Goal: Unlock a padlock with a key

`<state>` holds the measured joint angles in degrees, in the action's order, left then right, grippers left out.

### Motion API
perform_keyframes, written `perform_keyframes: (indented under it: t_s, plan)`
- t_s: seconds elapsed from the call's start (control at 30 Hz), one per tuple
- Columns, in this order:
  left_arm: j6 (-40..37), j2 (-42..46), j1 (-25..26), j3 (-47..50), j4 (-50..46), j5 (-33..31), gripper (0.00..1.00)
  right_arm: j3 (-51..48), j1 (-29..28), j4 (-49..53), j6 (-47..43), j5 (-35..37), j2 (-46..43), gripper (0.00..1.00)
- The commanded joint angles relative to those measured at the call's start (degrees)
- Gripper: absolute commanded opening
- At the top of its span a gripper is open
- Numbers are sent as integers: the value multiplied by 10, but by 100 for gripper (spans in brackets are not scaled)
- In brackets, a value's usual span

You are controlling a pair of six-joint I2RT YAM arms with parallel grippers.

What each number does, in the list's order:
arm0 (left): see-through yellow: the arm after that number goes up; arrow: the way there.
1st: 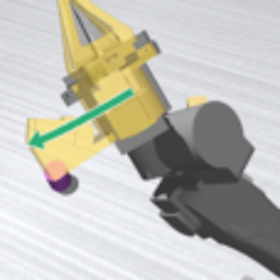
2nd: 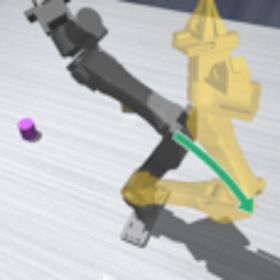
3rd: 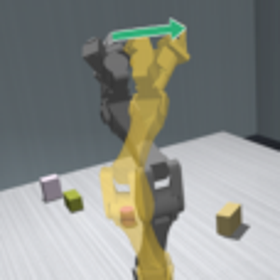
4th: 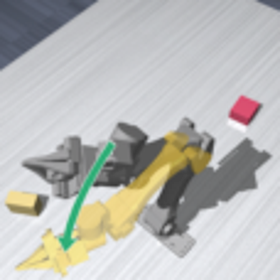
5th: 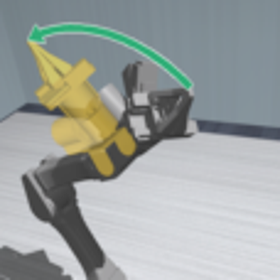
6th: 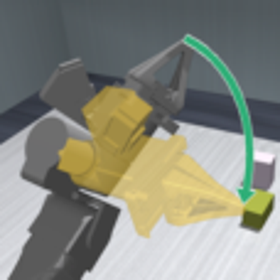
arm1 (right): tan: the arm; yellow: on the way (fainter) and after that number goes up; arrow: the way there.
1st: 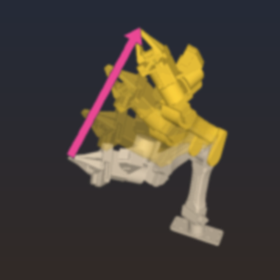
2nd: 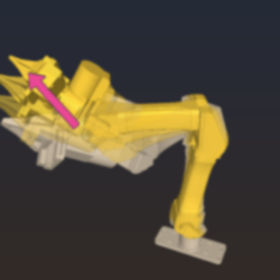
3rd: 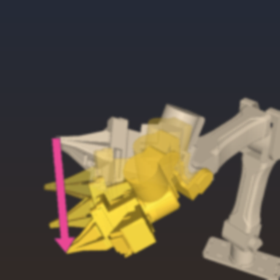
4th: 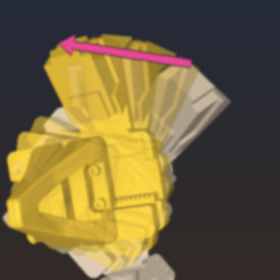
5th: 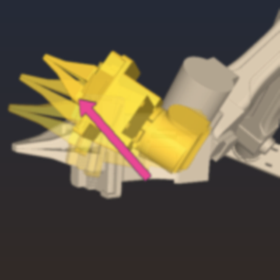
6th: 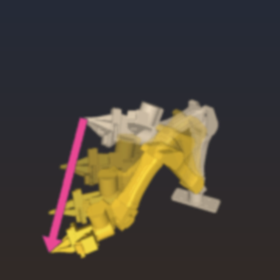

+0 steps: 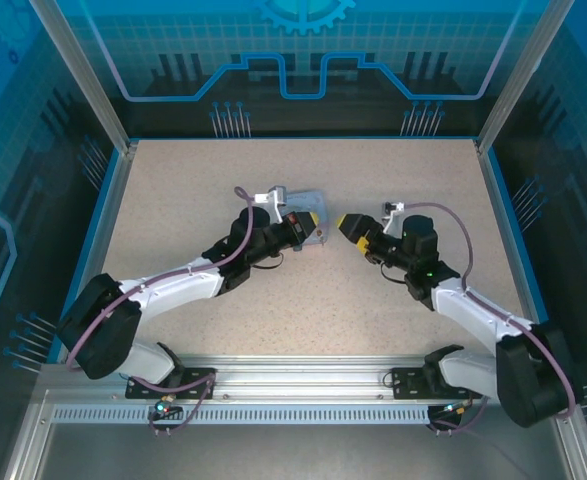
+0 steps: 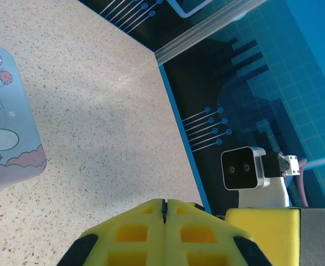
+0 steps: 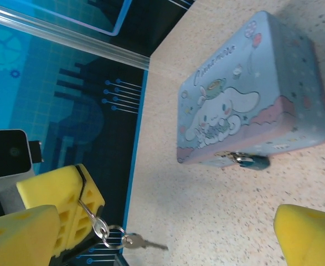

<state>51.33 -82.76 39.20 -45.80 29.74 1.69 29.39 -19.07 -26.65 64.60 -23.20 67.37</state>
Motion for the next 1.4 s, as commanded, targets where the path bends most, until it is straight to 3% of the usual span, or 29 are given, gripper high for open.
perform_keyframes:
  t_s: [0.0,0.33,0.4,0.53,0.77,1.37]
  plan:
    - [38,7,-5,12,29,-27,0,24,-3,-132,38,-26,25,99]
    - [119,-20,-10,38,130,-33,0,46,-42,-211,65,-26,91,61]
    - [128,-21,-10,37,134,-38,0,46,-48,-221,67,-22,99,49]
    - [138,-25,-10,34,138,-39,0,48,-53,-232,70,-14,111,42]
    - [149,-30,-11,37,148,-60,0,45,-65,-267,85,-15,133,47]
    - [182,-51,-11,48,204,-90,0,20,-78,-308,113,0,155,45]
